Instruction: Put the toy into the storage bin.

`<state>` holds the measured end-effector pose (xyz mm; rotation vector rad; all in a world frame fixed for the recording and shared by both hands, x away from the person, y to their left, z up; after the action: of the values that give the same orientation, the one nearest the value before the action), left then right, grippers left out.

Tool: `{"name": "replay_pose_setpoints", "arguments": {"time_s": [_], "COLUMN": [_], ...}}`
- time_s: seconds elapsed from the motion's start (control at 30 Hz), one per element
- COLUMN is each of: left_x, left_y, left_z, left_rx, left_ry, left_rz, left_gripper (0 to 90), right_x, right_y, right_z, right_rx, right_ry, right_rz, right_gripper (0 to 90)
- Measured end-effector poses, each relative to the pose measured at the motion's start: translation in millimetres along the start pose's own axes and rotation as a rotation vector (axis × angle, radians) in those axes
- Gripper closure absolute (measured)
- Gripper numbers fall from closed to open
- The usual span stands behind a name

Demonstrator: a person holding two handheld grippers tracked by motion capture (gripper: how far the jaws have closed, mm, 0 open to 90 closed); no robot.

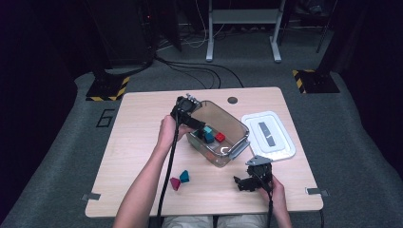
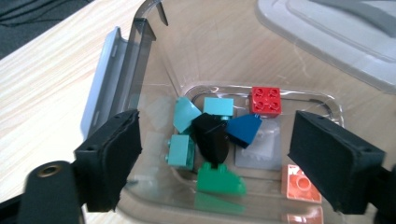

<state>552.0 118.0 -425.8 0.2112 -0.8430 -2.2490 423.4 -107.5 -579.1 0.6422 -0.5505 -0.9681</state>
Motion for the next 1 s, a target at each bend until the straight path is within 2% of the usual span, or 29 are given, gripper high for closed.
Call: {"name": "replay_pose_setpoints", "arguments": {"time_s": [0.23,0.5,0.73,1.0], "left_x": [4.3,11.0,12.7,15.9], "left_y": [-16.1,-40.2,-64.4,-92.0], "left_z": [25.0,43.4,47.0,42.3], "left_rx": [0.048,0.071,0.068,0.058], "left_ry": [0.01,0.013,0.019,0.02], "left_rz": [-0.013,-0.029,-0.013,0.007], "left_gripper": [12.5,10.6,9.2,8.7], "right_x": [0.0,0.0,0.0,0.0], "right_y": [0.0,0.0,0.0,0.0], "right_z": [0.0,0.0,0.0,0.0], "right_rx": [0.0,0.0,0.0,0.0], "right_ry": [0.0,0.0,0.0,-0.001], "right_rz": [0.0,-0.001,0.0,-0.001], "right_gripper": [0.0,0.0,0.0,0.0]}}
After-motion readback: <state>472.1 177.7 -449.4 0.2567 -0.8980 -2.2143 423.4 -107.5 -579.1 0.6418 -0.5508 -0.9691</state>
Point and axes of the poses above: each handheld gripper's, and its own axes: z roughly backward along the jaws, y roughly out of its top, x roughly to its right, the point moved 7 cm from there along -z, roughly forward along the jaws, and after that the axes turned 11 degrees about -y, right-handed, at the moved point
